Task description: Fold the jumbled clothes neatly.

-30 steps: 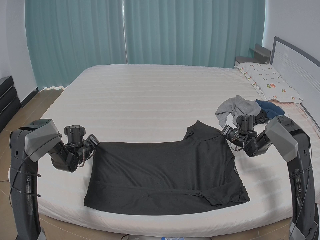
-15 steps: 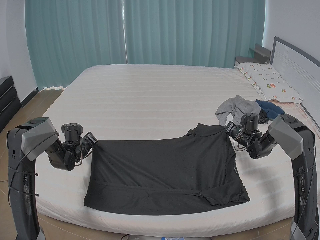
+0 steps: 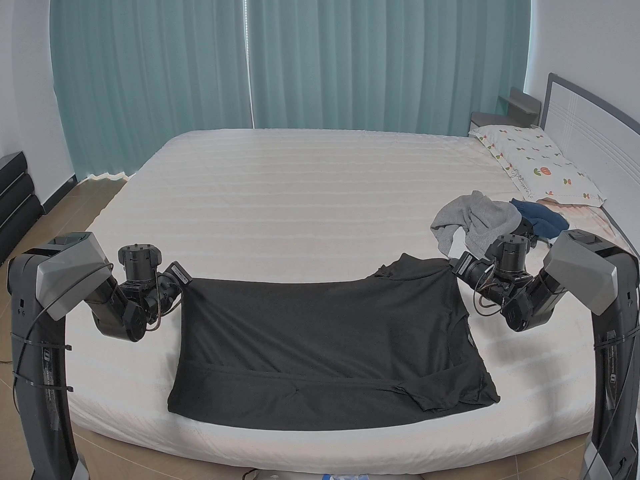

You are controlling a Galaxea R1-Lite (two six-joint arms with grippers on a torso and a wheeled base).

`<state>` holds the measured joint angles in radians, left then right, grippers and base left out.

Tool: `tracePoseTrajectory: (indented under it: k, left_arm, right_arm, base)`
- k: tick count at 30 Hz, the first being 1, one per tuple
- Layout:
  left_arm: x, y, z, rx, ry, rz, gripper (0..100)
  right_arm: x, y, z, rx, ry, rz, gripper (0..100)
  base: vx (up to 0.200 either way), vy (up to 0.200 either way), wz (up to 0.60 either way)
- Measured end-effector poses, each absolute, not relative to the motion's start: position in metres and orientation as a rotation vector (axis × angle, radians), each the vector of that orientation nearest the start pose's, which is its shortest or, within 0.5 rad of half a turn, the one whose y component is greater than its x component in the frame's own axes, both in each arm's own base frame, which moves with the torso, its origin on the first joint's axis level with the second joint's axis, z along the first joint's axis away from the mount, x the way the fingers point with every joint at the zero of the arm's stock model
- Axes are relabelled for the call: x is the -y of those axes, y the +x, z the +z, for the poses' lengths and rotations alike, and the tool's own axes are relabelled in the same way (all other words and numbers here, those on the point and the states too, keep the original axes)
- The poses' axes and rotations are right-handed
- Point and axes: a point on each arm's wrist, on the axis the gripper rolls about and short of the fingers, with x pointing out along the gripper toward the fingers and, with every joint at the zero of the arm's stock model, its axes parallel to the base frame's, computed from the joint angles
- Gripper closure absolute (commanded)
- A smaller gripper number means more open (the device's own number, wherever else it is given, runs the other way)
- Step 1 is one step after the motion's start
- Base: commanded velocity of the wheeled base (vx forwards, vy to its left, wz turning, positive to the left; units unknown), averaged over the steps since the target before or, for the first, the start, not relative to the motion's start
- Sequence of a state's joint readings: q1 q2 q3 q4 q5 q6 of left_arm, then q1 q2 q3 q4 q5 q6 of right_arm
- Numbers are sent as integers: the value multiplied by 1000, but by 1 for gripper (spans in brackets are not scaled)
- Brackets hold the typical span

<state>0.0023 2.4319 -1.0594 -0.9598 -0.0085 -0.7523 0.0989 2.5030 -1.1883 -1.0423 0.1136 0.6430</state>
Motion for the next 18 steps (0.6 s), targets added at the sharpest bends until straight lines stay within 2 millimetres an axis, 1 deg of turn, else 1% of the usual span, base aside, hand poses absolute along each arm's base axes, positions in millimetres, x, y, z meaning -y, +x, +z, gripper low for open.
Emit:
tracePoseTrajectory:
  k: [3, 10, 18]
  left_arm:
    - [-1, 428, 0, -397, -734, 148, 100]
    - [-1, 425, 7, -386, -726, 140, 100]
    - [-1, 425, 8, -385, -727, 138, 100]
  right_arm:
    - [-45, 452, 4, -332, 643, 112, 100]
    - [-37, 451, 19, -273, 673, 111, 100]
    - [-35, 445, 16, -296, 679, 113, 100]
  base:
    - [0, 0, 0]
    - [0, 0, 0]
    - [0, 0, 0]
